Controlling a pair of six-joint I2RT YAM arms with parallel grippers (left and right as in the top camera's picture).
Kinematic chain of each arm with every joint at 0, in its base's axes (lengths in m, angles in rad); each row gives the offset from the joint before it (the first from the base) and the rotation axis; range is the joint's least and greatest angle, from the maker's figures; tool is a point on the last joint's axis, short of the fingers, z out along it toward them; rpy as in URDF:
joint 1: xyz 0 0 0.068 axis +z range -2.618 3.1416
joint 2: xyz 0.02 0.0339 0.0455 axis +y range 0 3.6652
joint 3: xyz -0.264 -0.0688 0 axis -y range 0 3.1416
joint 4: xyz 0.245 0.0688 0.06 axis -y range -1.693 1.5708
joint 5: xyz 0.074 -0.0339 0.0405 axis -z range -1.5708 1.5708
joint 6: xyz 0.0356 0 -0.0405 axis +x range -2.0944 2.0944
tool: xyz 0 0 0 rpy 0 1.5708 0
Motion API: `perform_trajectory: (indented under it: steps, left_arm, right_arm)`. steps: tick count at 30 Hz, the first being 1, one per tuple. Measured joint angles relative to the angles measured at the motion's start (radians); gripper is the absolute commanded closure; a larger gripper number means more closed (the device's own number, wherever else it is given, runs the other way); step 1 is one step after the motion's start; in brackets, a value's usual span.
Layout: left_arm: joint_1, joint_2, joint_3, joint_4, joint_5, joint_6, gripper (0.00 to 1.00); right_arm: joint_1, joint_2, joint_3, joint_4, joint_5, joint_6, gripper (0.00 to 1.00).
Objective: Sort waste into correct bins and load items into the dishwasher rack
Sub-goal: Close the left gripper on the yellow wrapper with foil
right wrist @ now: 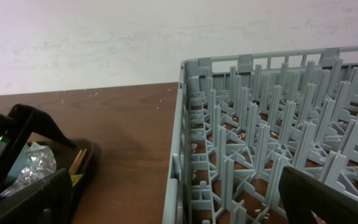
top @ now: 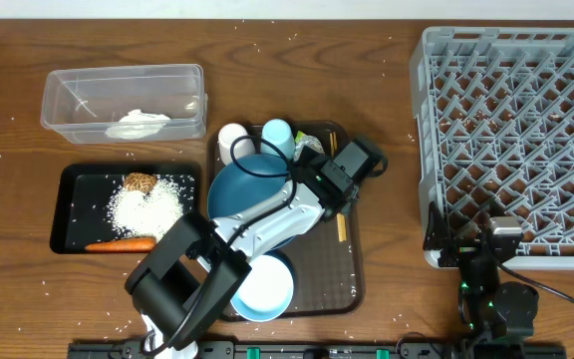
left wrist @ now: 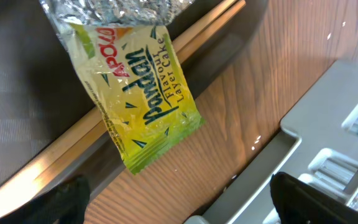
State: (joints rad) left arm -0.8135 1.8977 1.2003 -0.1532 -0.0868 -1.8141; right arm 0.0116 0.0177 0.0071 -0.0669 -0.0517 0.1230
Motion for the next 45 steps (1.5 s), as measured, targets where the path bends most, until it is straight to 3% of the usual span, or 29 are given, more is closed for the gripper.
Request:
perform_trajectory:
  steps: [10, 17, 27, 45]
  left_arm:
    - [0.000, 0.038, 0.000, 0.001, -0.008, -0.019, 0.16]
    - [0.000, 0.039, 0.000, 0.005, -0.019, -0.023, 0.32]
    - [0.000, 0.039, 0.000, 0.005, -0.025, -0.023, 0.41]
    - [0.000, 0.061, 0.000, 0.005, -0.025, -0.023, 0.41]
  right_arm:
    - [0.000, 0.000, 0.000, 0.000, 0.000, 0.000, 0.01]
    - [0.000, 0.000, 0.000, 0.000, 0.000, 0.000, 0.01]
    - [0.000, 0.000, 0.000, 0.000, 0.000, 0.000, 0.01]
    - [0.000, 0.000, 0.000, 0.000, 0.000, 0.000, 0.01]
